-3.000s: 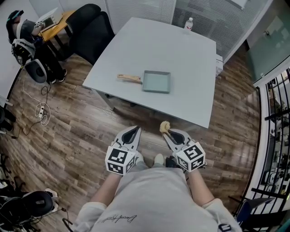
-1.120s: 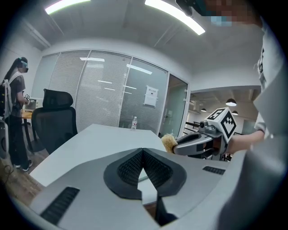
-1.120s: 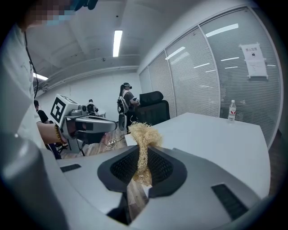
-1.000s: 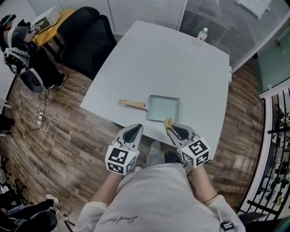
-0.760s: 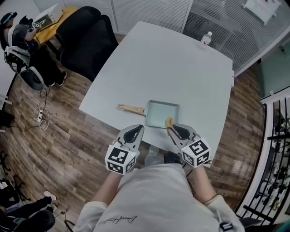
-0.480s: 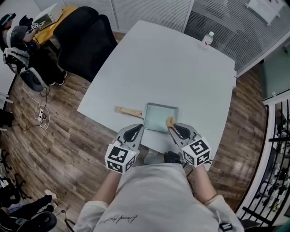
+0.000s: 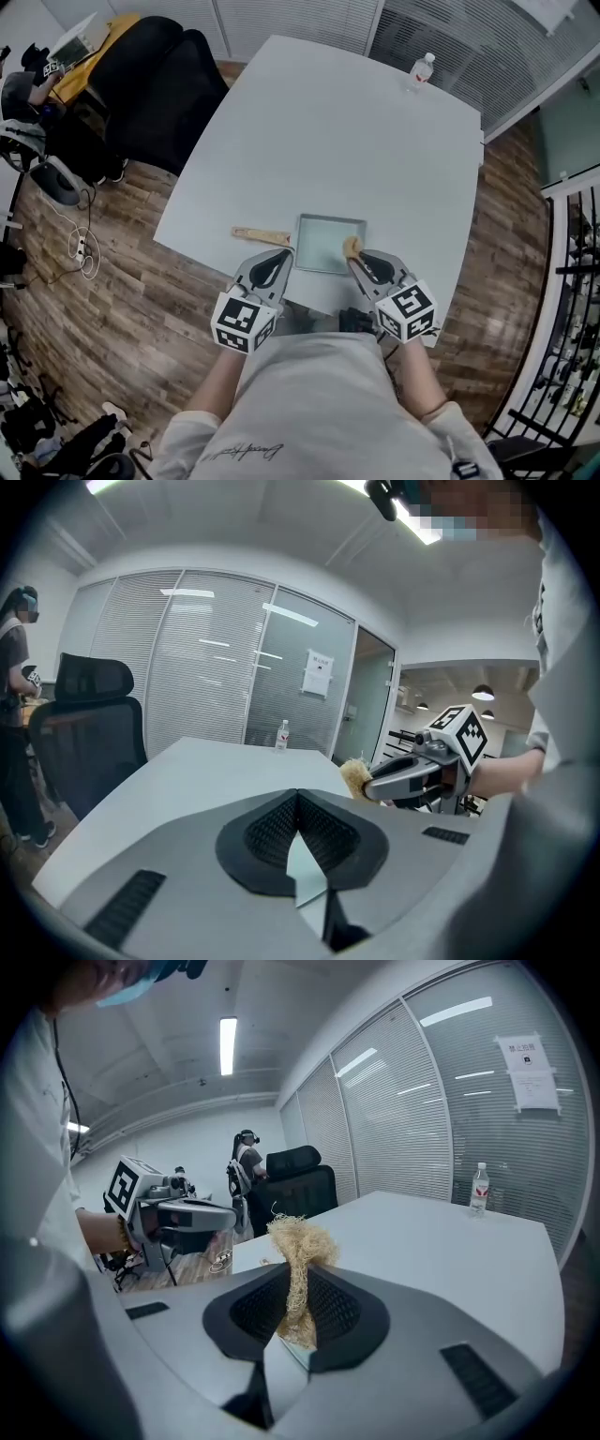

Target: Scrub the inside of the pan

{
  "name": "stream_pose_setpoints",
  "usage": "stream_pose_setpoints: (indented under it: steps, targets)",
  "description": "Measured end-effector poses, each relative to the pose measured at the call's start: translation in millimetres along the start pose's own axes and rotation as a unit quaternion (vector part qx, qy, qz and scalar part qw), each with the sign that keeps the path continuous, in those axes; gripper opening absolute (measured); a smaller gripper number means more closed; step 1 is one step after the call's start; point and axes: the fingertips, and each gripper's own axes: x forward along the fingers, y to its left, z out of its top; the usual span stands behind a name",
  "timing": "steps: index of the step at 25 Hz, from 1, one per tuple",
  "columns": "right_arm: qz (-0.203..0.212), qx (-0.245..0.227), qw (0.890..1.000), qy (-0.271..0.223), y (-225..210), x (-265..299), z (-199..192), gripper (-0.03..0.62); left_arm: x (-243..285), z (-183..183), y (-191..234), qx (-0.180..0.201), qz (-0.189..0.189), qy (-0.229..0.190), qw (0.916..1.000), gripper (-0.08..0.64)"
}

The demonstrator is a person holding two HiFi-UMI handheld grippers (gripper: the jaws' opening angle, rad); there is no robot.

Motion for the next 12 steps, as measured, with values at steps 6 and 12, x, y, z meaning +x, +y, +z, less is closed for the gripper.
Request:
stream_pose_setpoints:
  steps: [6,12]
  targets:
    - [-0.026,0.017,1.0,0.003,-5,8,0,0.069,11,5,12,0.016,-0.032,0.009,0.9993,0.011]
    - [-0.037,0.026,0.999,0.015,-2,20,-4,0.067,14,5,27,0.022,-0.05,0.022,0.9982,0.011]
